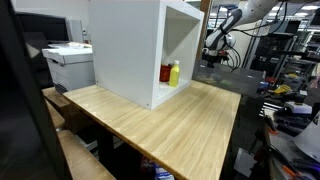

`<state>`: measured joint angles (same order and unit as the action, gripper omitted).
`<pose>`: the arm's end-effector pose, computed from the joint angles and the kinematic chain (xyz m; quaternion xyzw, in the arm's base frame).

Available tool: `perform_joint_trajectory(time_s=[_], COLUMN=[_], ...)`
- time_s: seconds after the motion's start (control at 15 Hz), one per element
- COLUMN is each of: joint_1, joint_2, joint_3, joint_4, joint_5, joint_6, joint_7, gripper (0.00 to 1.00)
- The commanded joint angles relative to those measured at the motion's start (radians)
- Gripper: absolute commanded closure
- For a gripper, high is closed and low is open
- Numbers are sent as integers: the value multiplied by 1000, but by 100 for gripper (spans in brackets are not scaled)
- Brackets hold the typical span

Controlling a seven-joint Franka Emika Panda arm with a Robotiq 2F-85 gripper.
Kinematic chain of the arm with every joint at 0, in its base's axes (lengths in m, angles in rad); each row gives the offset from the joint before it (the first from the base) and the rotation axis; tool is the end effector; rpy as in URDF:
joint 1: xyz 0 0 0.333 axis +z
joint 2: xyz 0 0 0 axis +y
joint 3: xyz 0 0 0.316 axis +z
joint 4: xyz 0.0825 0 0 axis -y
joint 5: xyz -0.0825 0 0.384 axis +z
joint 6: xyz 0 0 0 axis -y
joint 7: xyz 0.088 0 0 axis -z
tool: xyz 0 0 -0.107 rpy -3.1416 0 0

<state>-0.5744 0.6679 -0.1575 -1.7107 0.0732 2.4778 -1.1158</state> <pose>0.5166 -0.4490 0.2164 0.9815 0.1823 0.0138 0.0575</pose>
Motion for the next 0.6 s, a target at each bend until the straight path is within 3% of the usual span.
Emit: perform_joint_trajectory(time_s=[0.0,0.53], joint_1=[-25,-33], joint_2=[23,16], joint_3=[14,24], joint_4=[29,9], joint_5=[-18,-20], joint_6=[22,18], joint_7=[-26,-29], gripper=[0,0])
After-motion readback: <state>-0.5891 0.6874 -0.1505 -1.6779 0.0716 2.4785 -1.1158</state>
